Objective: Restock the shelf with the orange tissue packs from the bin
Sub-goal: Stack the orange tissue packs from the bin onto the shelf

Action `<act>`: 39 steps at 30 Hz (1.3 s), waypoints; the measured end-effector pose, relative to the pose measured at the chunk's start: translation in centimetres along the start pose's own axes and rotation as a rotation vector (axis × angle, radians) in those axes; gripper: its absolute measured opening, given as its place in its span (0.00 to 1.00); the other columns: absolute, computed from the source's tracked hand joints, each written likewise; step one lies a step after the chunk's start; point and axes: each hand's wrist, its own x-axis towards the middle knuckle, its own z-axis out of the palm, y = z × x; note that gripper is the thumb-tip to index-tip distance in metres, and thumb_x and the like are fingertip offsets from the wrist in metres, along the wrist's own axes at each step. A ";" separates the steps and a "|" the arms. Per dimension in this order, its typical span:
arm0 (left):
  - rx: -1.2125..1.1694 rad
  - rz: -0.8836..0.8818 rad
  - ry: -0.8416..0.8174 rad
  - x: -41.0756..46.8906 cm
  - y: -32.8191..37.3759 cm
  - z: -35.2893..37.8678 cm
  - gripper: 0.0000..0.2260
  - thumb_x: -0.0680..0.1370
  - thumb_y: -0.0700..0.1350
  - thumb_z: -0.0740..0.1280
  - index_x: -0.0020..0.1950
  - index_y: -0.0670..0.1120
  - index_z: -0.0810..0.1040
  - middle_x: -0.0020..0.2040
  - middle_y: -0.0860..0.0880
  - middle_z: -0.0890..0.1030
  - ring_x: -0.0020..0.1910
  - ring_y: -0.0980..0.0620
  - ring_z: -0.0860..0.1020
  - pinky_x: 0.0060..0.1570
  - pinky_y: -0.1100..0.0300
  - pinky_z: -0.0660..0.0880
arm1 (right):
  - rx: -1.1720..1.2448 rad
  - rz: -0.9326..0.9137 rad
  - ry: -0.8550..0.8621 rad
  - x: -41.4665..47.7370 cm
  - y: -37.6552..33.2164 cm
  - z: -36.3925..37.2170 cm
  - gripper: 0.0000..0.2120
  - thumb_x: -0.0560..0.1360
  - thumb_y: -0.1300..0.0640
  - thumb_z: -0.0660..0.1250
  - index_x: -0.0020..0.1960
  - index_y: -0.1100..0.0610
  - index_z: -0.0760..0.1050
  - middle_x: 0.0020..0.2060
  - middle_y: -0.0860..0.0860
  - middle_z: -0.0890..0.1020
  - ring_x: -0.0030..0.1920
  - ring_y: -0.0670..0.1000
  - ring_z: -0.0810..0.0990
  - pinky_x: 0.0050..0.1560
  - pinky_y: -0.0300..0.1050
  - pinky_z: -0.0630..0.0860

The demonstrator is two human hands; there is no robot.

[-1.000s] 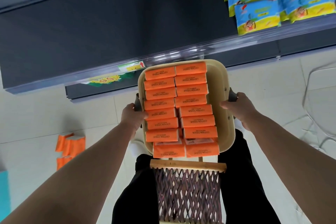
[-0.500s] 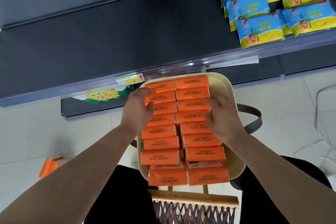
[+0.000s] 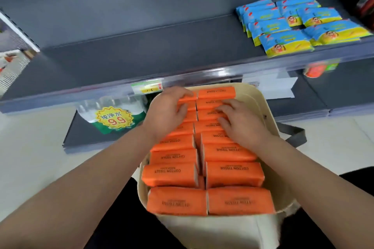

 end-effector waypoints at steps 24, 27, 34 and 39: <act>0.214 0.054 -0.320 -3.5 3.4 -3.3 0.14 0.76 0.46 0.68 0.61 0.50 0.77 0.60 0.53 0.78 0.61 0.53 0.73 0.59 0.64 0.66 | -0.108 -0.191 0.020 -5.4 -2.0 -2.1 0.13 0.77 0.51 0.62 0.60 0.49 0.76 0.57 0.46 0.78 0.58 0.50 0.75 0.60 0.50 0.72; 0.277 0.041 -0.332 -4.5 3.4 -3.6 0.15 0.78 0.47 0.66 0.64 0.51 0.75 0.63 0.55 0.76 0.62 0.56 0.72 0.53 0.69 0.63 | -0.143 -0.172 0.036 -5.5 -2.6 -2.2 0.13 0.77 0.51 0.62 0.61 0.48 0.75 0.58 0.46 0.78 0.59 0.49 0.74 0.60 0.48 0.72; 0.277 -0.111 -0.343 -5.8 1.6 -3.8 0.15 0.77 0.47 0.67 0.64 0.49 0.74 0.63 0.52 0.77 0.61 0.53 0.74 0.55 0.64 0.69 | -0.134 -0.071 0.078 -4.8 -2.5 -2.5 0.12 0.77 0.52 0.63 0.60 0.48 0.76 0.57 0.46 0.79 0.57 0.49 0.76 0.62 0.48 0.72; 0.278 -0.101 -0.335 -5.0 0.9 -3.5 0.15 0.77 0.46 0.66 0.64 0.48 0.75 0.62 0.51 0.77 0.61 0.52 0.75 0.59 0.57 0.73 | -0.173 -0.053 0.049 -3.9 -2.2 -2.6 0.13 0.77 0.52 0.63 0.61 0.47 0.76 0.57 0.46 0.79 0.57 0.48 0.76 0.60 0.47 0.73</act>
